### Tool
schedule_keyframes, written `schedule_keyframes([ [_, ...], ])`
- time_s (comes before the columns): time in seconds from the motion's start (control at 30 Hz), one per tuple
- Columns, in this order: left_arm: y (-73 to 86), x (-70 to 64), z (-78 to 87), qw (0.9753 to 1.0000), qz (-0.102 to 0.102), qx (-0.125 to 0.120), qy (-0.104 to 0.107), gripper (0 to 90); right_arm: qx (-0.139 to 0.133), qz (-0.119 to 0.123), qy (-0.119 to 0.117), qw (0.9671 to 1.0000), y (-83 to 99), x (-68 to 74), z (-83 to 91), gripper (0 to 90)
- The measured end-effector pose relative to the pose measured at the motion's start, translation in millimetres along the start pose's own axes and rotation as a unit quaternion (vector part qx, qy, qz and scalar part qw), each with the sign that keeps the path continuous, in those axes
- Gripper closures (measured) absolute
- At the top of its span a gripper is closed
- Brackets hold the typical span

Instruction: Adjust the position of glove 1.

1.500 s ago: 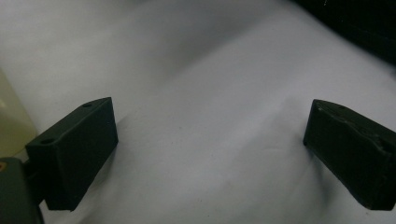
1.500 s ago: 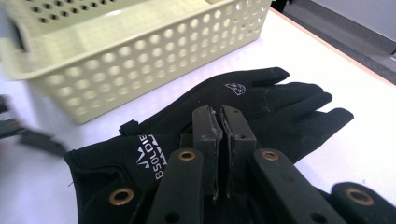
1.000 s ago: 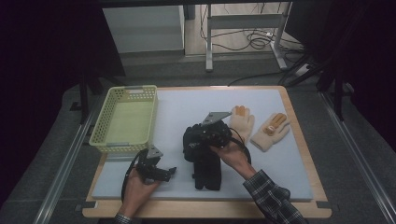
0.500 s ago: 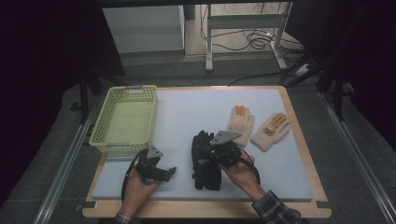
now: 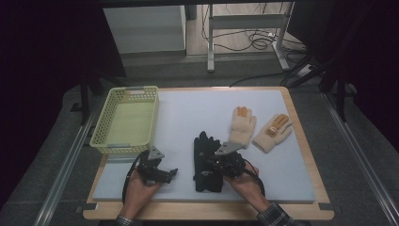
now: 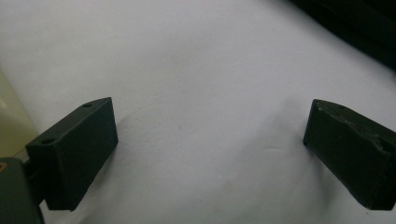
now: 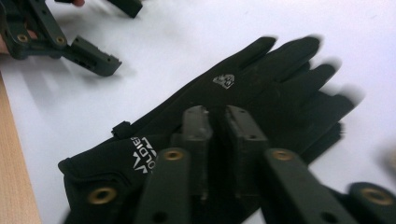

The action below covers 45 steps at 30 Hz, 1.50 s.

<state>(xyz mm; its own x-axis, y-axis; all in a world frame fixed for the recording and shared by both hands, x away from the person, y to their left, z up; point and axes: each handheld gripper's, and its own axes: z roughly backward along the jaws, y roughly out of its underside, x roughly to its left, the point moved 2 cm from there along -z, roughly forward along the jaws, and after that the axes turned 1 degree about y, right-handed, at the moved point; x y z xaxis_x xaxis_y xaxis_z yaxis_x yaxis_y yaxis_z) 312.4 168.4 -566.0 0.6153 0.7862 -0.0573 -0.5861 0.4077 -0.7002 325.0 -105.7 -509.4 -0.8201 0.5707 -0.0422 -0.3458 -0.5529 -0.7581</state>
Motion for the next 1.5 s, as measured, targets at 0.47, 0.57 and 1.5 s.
schedule_keyframes([
  [0.47,0.0,0.0,0.0,1.0,0.0,0.0,0.0,3.1,-0.004,-0.022,0.011,0.9997,27.4,-15.8,30.1,70.5],
  [0.57,0.0,0.0,0.0,1.0,0.0,0.0,0.0,3.1,-0.006,-0.023,0.004,0.9997,34.6,-15.8,32.1,70.6],
  [1.5,25.4,24.2,25.0,0.9999,-0.007,0.006,0.007,3.2,0.014,0.013,-0.035,0.9992,38.2,24.9,-15.3,79.3],
])
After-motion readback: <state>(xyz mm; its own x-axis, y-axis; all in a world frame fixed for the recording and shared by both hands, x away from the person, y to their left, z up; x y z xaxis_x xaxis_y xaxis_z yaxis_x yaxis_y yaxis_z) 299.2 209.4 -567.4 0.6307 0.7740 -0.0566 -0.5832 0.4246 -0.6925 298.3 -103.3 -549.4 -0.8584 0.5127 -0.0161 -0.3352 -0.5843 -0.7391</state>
